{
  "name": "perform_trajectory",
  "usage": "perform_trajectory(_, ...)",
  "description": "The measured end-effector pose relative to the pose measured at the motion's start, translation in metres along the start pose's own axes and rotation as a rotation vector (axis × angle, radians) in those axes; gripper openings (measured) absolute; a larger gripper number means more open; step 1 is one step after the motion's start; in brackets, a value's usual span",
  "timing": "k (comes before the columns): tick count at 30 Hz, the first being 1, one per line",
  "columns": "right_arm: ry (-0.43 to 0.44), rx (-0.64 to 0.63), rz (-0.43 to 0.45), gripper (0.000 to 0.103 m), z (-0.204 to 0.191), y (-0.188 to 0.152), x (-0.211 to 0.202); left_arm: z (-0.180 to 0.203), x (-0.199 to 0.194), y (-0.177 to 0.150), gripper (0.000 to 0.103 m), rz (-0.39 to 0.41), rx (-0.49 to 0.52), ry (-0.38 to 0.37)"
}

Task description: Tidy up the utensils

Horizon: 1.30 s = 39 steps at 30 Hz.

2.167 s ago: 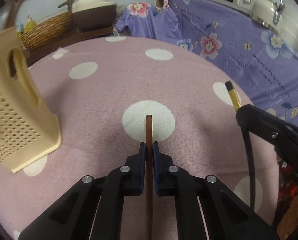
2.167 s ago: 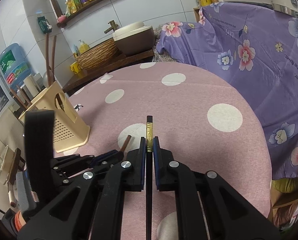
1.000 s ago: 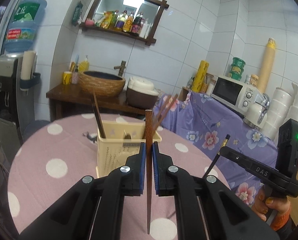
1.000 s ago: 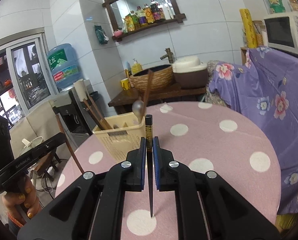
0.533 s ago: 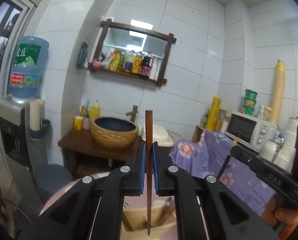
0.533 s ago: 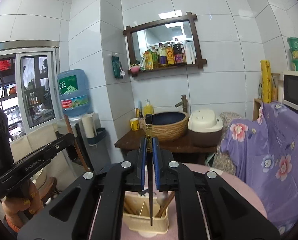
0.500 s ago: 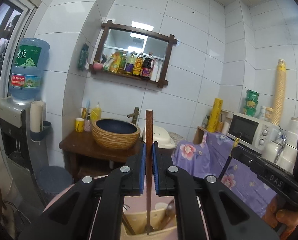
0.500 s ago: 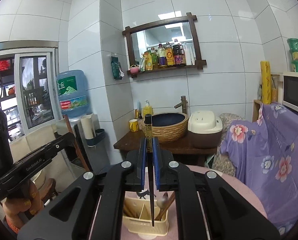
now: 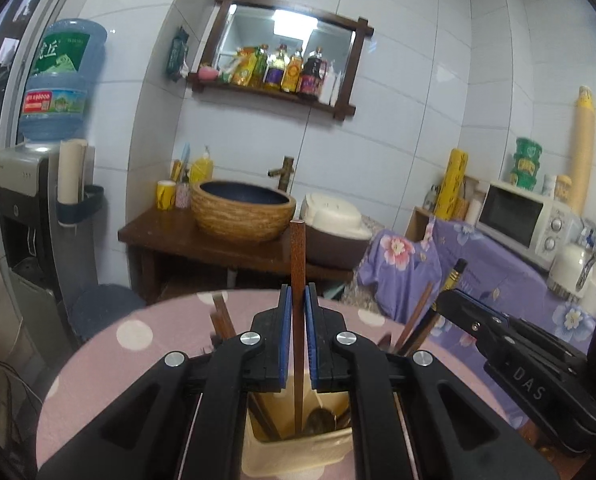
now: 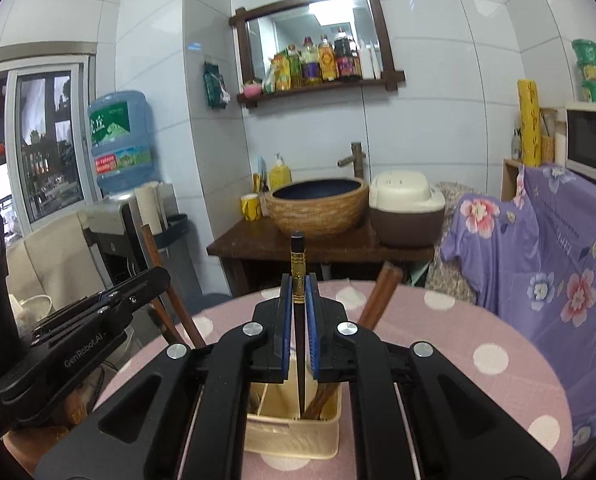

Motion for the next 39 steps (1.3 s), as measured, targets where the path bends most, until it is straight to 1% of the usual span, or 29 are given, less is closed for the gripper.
perform_trajectory(6, -0.003, 0.013, -0.052, 0.008, 0.008, -0.028, 0.016, -0.002, 0.019, -0.027, 0.008, -0.064, -0.004, 0.006)
perform_trajectory(8, -0.009, 0.017, -0.063, 0.008, 0.010, -0.035, 0.020, -0.001, 0.020, -0.032, 0.008, -0.065, 0.003, 0.018)
perform_trajectory(10, -0.005, 0.016, -0.063, 0.008, 0.012, -0.038, 0.019, -0.001, 0.018, -0.034, 0.008, -0.073, 0.007, 0.014)
perform_trajectory(12, 0.007, 0.010, -0.056, 0.008, 0.011, -0.040, 0.014, -0.001, 0.011, -0.034, 0.008, -0.057, 0.007, 0.020)
perform_trajectory(14, 0.001, 0.001, -0.042, 0.009, 0.011, -0.044, 0.005, -0.001, 0.000, -0.037, 0.012, -0.047, 0.018, 0.019)
perform_trajectory(15, 0.000, -0.002, -0.034, 0.012, 0.012, -0.046, -0.001, -0.001, -0.006, -0.039, 0.023, -0.043, 0.019, 0.018)
perform_trajectory(16, -0.005, -0.001, -0.031, 0.022, 0.014, -0.051, -0.010, -0.001, -0.012, -0.043, 0.042, -0.036, 0.015, 0.017)
perform_trajectory(17, -0.008, 0.002, -0.027, 0.030, 0.015, -0.055, -0.016, -0.003, -0.022, -0.048, 0.051, -0.019, 0.006, 0.014)
perform_trajectory(18, -0.011, 0.005, -0.019, 0.048, 0.017, -0.061, -0.025, -0.005, -0.032, -0.054, 0.066, -0.001, -0.001, 0.014)
perform_trajectory(19, -0.016, 0.006, -0.004, 0.058, 0.019, -0.069, -0.036, -0.008, -0.044, -0.062, 0.073, 0.016, -0.004, 0.022)
perform_trajectory(20, -0.030, 0.004, 0.006, 0.061, 0.020, -0.078, -0.046, -0.010, -0.051, -0.070, 0.076, 0.022, 0.002, 0.032)
perform_trajectory(21, -0.046, 0.000, 0.011, 0.065, 0.021, -0.085, -0.055, -0.011, -0.059, -0.079, 0.082, 0.023, 0.012, 0.042)
perform_trajectory(22, -0.057, -0.010, 0.019, 0.072, 0.021, -0.096, -0.065, -0.011, -0.069, -0.092, 0.089, 0.019, 0.026, 0.050)
perform_trajectory(23, -0.066, -0.022, 0.027, 0.078, 0.020, -0.108, -0.075, -0.011, -0.076, -0.101, 0.092, 0.017, 0.038, 0.055)
perform_trajectory(24, -0.083, -0.032, 0.036, 0.086, 0.019, -0.118, -0.084, -0.010, -0.084, -0.111, 0.097, 0.019, 0.053, 0.066)
perform_trajectory(27, -0.117, -0.090, 0.046, 0.090, 0.010, -0.158, -0.109, -0.006, -0.110, -0.142, 0.098, 0.037, 0.078, 0.113)
perform_trajectory(29, -0.135, -0.095, 0.047, 0.093, 0.008, -0.182, -0.122, -0.003, -0.122, -0.160, 0.098, 0.039, 0.068, 0.131)
perform_trajectory(30, -0.130, -0.093, 0.045, 0.094, 0.007, -0.194, -0.129, 0.000, -0.126, -0.170, 0.098, 0.040, 0.067, 0.128)
perform_trajectory(32, -0.119, -0.078, 0.035, 0.095, 0.008, -0.213, -0.140, 0.002, -0.130, -0.184, 0.098, 0.018, 0.061, 0.139)
perform_trajectory(34, -0.134, -0.087, 0.038, 0.096, 0.010, -0.227, -0.151, 0.005, -0.135, -0.195, 0.098, -0.002, 0.061, 0.148)
perform_trajectory(36, -0.167, -0.104, 0.058, 0.097, 0.011, -0.239, -0.165, 0.009, -0.146, -0.206, 0.098, 0.015, 0.066, 0.152)
perform_trajectory(39, -0.169, -0.121, 0.057, 0.097, 0.007, -0.254, -0.177, 0.016, -0.161, -0.217, 0.098, 0.048, 0.087, 0.166)
Point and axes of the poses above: each gripper's, at about its wrist camera, not at the fingertips, and x roughly the way its jaws point, z to its right, y to its top, the point moved 6 cm from there along x, roughly the way its jaws point, and after that the axes turned 11 degrees about -z, right-handed, at the moved point
